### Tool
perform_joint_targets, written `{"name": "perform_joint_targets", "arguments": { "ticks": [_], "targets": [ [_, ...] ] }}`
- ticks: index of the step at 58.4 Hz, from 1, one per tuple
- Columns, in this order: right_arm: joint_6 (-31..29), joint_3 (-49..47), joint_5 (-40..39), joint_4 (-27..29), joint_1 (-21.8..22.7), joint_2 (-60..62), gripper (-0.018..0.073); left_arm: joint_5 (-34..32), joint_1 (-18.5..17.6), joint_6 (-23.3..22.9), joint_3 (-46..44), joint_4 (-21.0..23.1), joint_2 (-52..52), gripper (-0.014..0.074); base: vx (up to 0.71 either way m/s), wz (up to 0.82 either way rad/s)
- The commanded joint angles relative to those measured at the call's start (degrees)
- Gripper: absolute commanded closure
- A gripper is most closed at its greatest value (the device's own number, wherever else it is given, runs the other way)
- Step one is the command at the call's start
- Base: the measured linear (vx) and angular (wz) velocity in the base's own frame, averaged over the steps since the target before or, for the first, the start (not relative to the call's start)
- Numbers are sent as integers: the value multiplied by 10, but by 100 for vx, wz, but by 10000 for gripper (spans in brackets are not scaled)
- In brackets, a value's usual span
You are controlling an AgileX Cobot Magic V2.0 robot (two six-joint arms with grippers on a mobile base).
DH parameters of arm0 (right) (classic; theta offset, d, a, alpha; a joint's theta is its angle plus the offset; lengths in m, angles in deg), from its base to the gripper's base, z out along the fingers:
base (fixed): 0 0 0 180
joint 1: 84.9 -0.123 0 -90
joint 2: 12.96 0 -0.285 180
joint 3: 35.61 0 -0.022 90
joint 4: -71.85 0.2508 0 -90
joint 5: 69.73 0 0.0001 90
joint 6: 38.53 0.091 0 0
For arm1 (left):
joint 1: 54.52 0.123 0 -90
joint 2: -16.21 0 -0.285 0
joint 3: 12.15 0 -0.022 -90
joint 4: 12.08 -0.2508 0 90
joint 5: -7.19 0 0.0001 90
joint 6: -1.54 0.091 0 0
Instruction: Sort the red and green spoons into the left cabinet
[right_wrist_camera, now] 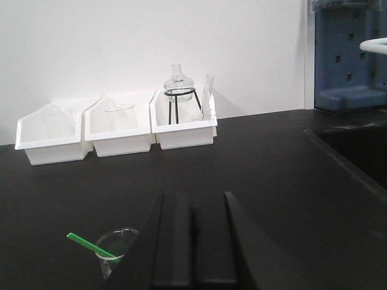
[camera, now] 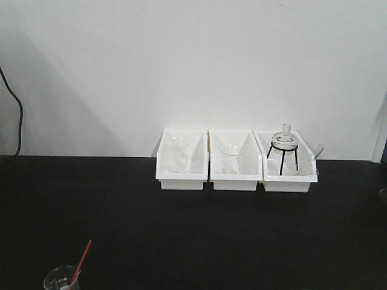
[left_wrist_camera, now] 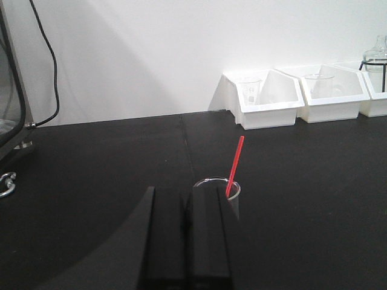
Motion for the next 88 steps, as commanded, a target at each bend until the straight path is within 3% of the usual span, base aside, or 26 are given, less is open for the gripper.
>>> {"name": "perform_joint_targets", "arguments": {
  "ticks": [1, 64, 81, 88],
  "targets": [
    [-1, 3, -49, -2, 3, 5, 563, -46, 1, -1, 10, 1, -11, 596, 0, 0],
    [1, 3, -49, -1, 3, 5, 563, -55, 1, -1, 9, 1, -11, 596, 0, 0],
    [-4, 3, -108, -5, 3, 5, 563, -187, 1, -1, 6, 1, -11, 596, 0, 0],
    [-5, -1, -165, -19, 3, 5, 563, -183, 1, -1, -17, 1, -10, 596, 0, 0]
  ]
}}
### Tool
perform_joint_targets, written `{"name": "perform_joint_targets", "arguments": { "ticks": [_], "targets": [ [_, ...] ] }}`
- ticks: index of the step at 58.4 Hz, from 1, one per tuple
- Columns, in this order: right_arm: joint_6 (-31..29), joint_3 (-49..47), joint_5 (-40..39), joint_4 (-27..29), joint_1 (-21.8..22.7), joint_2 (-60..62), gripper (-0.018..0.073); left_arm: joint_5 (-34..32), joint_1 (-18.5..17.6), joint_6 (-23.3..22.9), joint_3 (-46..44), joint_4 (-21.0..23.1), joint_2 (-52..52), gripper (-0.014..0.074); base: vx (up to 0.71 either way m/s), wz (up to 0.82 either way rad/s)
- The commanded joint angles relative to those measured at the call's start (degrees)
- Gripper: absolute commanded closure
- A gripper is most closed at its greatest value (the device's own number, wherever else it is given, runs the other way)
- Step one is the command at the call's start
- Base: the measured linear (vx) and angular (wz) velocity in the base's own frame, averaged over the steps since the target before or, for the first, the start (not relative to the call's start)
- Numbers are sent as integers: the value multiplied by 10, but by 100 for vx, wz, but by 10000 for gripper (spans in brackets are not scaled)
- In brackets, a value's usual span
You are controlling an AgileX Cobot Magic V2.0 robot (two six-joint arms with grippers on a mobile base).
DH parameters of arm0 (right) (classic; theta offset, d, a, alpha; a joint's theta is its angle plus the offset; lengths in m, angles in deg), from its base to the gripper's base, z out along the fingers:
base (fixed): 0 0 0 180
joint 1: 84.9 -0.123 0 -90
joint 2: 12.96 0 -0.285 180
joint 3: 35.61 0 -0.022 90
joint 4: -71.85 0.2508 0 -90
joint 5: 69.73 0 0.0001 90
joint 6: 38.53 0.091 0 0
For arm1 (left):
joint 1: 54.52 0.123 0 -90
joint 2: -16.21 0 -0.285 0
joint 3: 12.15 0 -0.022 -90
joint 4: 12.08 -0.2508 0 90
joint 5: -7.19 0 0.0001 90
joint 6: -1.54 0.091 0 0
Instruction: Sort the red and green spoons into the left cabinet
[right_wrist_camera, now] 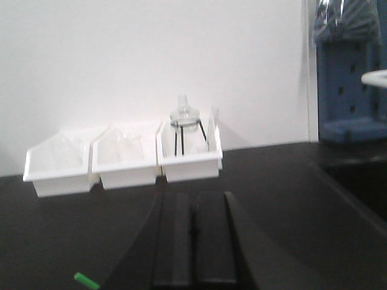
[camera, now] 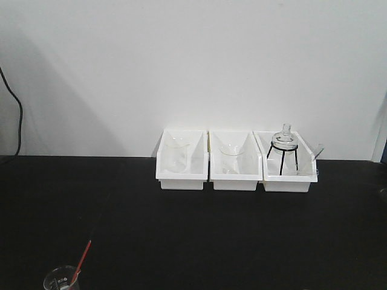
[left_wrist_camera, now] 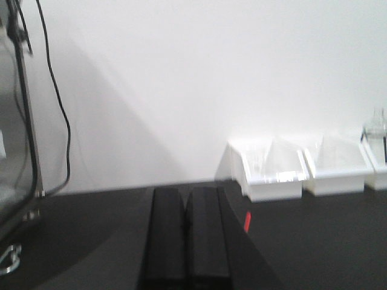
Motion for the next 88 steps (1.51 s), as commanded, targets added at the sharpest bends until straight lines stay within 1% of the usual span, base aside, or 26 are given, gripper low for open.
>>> {"name": "perform_joint_targets", "arguments": {
  "ticks": [1, 6, 12, 16, 23, 32, 41, 47, 55, 62, 65, 68, 71, 74, 76, 78, 81, 84, 88],
  "targets": [
    [-6, -3, -97, -15, 3, 5, 563, -45, 1, -1, -22, 1, -10, 596, 0, 0],
    [-6, -36, -93, -42, 3, 5, 563, -7, 1, -1, -60, 1, 0, 596, 0, 0],
    [-7, -95, -53, -110, 3, -13, 563, 27, 1, -1, -112, 1, 42, 596, 0, 0],
    [-6, -141, -26, -146, 3, -44, 563, 39, 1, -1, -160, 1, 99, 596, 0, 0],
    [-6, -224, 8, -187, 3, -131, 563, 39, 1, -1, -239, 0, 209, 596, 0, 0],
    [-6, -288, 24, -190, 3, -248, 563, 37, 1, -1, -323, 0, 350, 596, 0, 0],
    [-6, -312, 2, -189, 3, -350, 563, 17, 1, -1, -367, 1, 454, 596, 0, 0],
    [-1, -312, -20, -189, 3, -394, 563, 8, 1, -2, -375, 1, 499, 596, 0, 0],
    [1, -312, -40, -189, 3, -428, 561, -21, 1, -2, -375, 1, 533, 583, 0, 0],
    [14, -312, -58, -187, 3, -437, 543, -26, 0, -2, -375, 1, 547, 527, 0, 0],
    [14, -312, -63, -187, 3, -437, 527, -28, 0, -2, -375, 1, 549, 490, 0, 0],
    [14, -312, -70, -187, 3, -437, 500, -28, 0, -2, -375, 1, 549, 442, 0, 0],
    [14, -312, -77, -187, 3, -437, 461, -28, 0, -2, -375, 1, 549, 377, 0, 0],
    [14, -312, -83, -187, 3, -437, 409, -28, 0, -2, -375, 1, 549, 319, 0, 0],
    [14, -312, -88, -187, 3, -437, 362, -27, 0, -2, -375, 1, 549, 260, 0, 0],
    [14, -312, -92, -187, 3, -437, 318, -27, 0, -2, -375, 1, 549, 230, 0, 0],
    [14, -312, -93, -187, 3, -437, 229, -27, 0, -2, -375, 1, 549, 154, 0, 0],
    [14, -312, -94, -187, 3, -437, 129, -27, 0, -2, -375, 1, 549, 97, 0, 0],
    [14, -312, -98, -187, 3, -437, 2, -26, 0, -2, -375, 1, 549, 40, 0, 0]
  ]
}}
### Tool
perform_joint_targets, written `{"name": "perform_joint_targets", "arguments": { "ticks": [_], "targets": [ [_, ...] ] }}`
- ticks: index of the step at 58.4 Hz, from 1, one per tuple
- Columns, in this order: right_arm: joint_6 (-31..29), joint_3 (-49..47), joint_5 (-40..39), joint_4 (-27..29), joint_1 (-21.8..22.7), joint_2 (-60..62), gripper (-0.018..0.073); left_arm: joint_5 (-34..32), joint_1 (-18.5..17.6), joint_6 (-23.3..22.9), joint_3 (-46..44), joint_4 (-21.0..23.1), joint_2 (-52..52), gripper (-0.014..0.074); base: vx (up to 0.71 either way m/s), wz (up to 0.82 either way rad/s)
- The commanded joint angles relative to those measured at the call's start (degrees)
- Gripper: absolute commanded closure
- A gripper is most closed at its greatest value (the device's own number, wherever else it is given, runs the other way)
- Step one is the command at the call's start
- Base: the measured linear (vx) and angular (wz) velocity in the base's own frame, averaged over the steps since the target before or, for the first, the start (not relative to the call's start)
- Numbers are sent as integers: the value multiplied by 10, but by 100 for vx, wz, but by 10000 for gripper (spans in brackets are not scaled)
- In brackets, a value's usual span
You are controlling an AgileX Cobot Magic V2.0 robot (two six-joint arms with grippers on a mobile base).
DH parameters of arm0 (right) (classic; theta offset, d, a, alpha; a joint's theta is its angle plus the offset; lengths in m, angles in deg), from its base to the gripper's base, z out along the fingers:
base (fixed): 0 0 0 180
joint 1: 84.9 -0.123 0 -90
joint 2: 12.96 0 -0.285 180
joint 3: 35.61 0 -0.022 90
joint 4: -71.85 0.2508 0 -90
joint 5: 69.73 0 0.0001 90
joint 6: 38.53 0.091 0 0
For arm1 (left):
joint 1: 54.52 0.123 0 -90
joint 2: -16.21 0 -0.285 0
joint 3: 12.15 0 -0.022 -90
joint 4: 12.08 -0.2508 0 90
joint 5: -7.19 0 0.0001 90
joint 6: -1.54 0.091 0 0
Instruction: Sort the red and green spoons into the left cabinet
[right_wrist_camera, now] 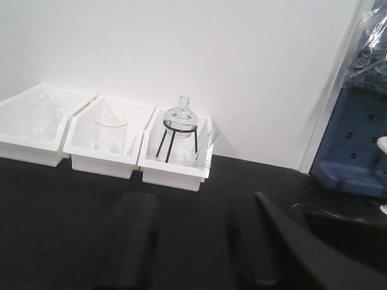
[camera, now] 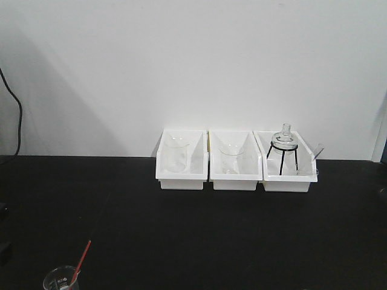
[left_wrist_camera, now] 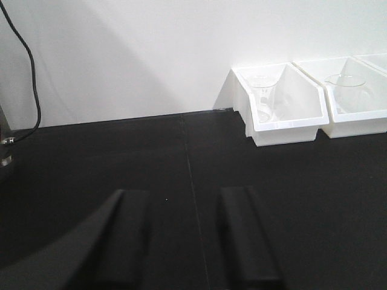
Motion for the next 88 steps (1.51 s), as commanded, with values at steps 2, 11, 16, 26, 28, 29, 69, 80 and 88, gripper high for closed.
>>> {"name": "perform_joint_targets", "arguments": {
  "ticks": [2, 11, 16, 26, 28, 29, 69, 80, 88],
  "targets": [
    [1, -22, -53, -4, 3, 0, -62, -49, 0, -2, -23, 1, -5, 26, 0, 0],
    [5, -22, -65, -1, 3, 0, -171, -31, 0, -2, -23, 1, -5, -6, 0, 0],
    [46, -21, -82, 13, 3, 0, -166, -30, 0, -2, -21, 1, -5, 2, 0, 0],
    [110, 9, -151, -63, 3, -30, -121, -29, 0, -2, -18, 1, -5, 17, 0, 0],
    [123, 22, -176, -93, 3, -39, -109, -31, 0, -2, -18, 1, -5, 17, 0, 0],
    [130, 33, -190, -109, 3, -44, -104, -31, 0, -2, -18, 1, -5, 17, 0, 0],
    [44, 198, -477, -177, 3, -296, 40, -31, 0, -2, -18, 1, -5, 17, 0, 0],
    [-42, 198, -550, -111, 3, -376, 40, -31, 0, -2, -18, 1, -5, 17, 0, 0],
    [-87, 198, -626, -74, 3, -440, 40, -31, 0, -2, -18, 1, -5, 17, 0, 0]
  ]
}}
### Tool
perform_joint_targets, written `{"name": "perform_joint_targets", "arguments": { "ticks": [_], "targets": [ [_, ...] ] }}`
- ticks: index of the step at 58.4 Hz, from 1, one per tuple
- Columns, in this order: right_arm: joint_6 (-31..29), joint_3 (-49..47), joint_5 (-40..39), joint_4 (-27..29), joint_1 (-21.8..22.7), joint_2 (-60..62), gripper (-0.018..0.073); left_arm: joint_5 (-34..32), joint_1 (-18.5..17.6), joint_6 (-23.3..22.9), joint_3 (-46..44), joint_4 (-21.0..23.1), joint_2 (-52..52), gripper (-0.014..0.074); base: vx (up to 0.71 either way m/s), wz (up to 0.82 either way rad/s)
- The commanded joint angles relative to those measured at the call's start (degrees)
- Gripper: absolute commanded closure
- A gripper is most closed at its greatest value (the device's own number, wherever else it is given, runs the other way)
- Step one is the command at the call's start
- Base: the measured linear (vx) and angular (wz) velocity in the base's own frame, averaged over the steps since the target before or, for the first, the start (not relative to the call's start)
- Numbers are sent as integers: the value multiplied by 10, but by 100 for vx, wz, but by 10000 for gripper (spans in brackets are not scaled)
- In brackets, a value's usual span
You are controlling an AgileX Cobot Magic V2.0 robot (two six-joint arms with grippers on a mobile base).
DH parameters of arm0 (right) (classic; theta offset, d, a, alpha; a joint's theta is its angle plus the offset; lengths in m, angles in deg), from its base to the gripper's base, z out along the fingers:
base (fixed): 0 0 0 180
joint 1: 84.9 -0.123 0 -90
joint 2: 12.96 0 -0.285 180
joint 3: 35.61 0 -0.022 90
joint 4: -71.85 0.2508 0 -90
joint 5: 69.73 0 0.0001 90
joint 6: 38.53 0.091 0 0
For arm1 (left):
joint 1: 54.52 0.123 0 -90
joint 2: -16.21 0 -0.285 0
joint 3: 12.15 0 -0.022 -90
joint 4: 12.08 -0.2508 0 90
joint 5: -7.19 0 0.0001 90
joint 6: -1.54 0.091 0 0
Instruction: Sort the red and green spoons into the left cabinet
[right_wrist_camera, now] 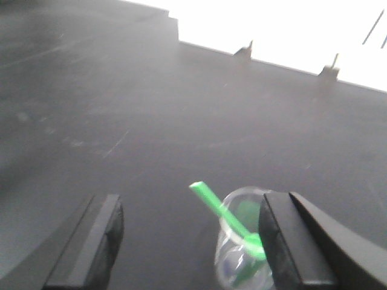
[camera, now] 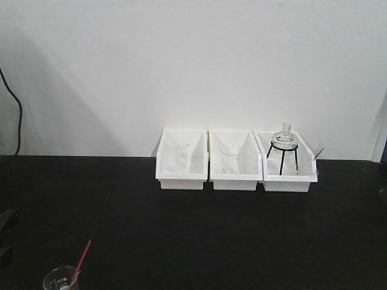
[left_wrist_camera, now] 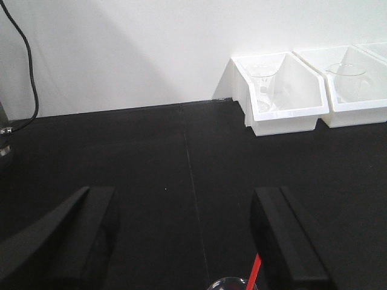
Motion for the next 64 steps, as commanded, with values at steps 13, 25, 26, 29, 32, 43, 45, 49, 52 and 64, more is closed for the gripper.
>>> {"name": "perform_joint_targets", "arguments": {
  "ticks": [13, 25, 26, 29, 32, 43, 45, 49, 52, 64],
  "targets": [
    [-66, -17, -160, 33, 3, -112, 40, -48, 0, -1, -18, 1, -5, 17, 0, 0],
    [-103, -24, -160, 30, 3, -124, 50, -48, 0, -1, -18, 1, -5, 17, 0, 0],
    [-101, -25, -160, 29, 3, -124, 51, -48, 0, -1, -18, 1, -5, 17, 0, 0],
    [-97, -33, -160, 24, 3, -124, 54, -47, 0, -1, -18, 1, -5, 17, 0, 0],
    [-93, -40, -160, 14, 3, -124, 55, -47, 0, -1, -18, 1, -5, 17, 0, 0],
    [-93, -57, -160, 9, 3, -124, 55, -35, 0, -1, -18, 1, -5, 17, 0, 0],
    [-93, -58, -160, 9, 3, -124, 55, -32, 0, -1, -18, 1, -5, 17, 0, 0],
    [-93, -66, -160, 7, 3, -124, 55, -28, 0, -1, -18, 1, -5, 17, 0, 0],
    [-93, -70, -160, 7, 3, -124, 55, -23, 0, -1, -18, 1, -5, 17, 0, 0],
    [-79, -99, -157, 7, 3, -124, 55, -23, 0, -1, -18, 1, -5, 17, 0, 0]
  ]
}}
